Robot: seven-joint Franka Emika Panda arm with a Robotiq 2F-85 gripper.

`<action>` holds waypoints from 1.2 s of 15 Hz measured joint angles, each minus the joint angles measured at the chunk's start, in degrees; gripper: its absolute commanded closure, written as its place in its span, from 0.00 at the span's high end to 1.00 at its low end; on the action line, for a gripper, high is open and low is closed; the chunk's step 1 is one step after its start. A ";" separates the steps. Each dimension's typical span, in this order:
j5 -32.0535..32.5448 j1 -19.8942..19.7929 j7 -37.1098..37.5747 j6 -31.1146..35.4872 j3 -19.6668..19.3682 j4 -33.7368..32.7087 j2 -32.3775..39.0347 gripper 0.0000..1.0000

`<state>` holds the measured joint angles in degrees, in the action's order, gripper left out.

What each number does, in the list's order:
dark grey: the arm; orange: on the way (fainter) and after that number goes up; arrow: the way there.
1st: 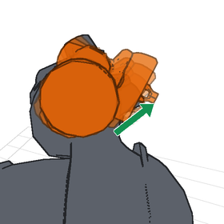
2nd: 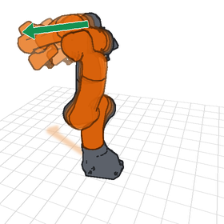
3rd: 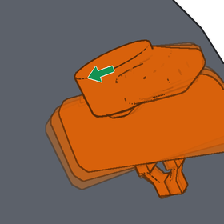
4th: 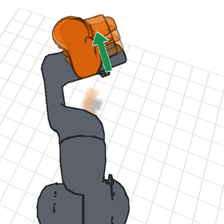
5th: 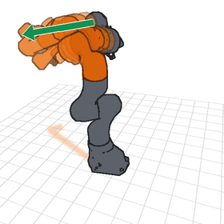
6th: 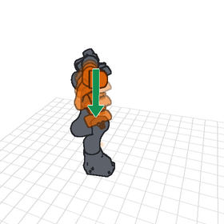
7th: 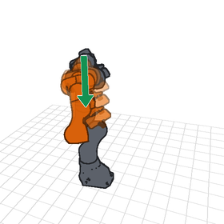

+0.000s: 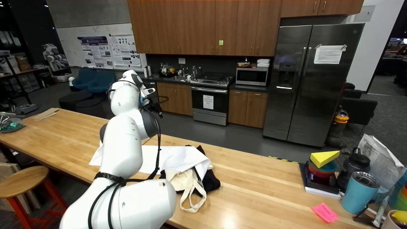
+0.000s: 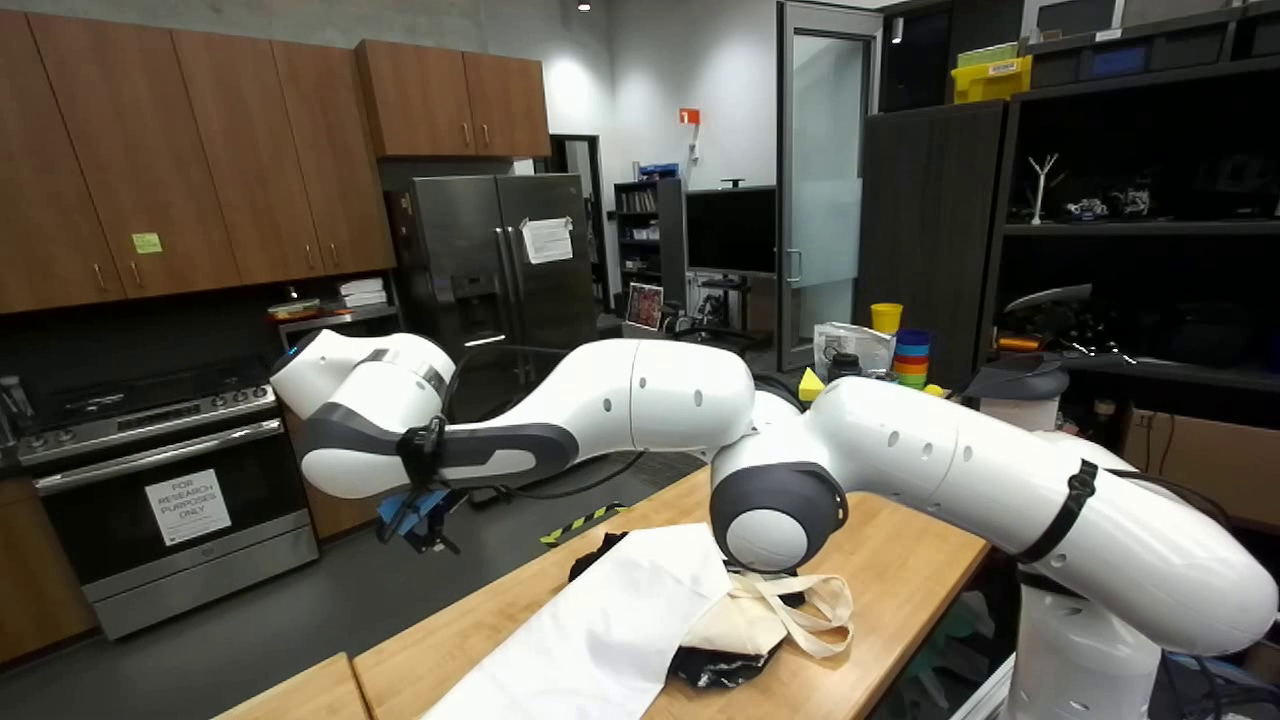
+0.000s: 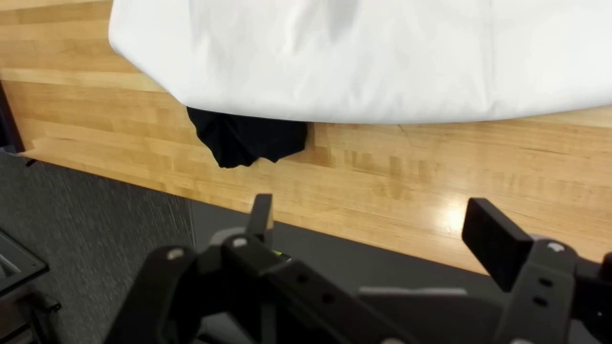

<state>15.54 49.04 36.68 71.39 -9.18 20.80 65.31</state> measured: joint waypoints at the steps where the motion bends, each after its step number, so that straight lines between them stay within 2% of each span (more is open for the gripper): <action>1: 0.00 -0.17 0.06 -0.56 0.00 0.00 -0.15 1.00; 8: 0.00 -1.60 0.13 -3.06 0.03 0.00 -0.72 1.00; 18: -0.05 -4.08 0.50 -3.39 0.63 0.02 -0.75 1.00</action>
<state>15.49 44.96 37.18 68.00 -8.55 20.82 64.56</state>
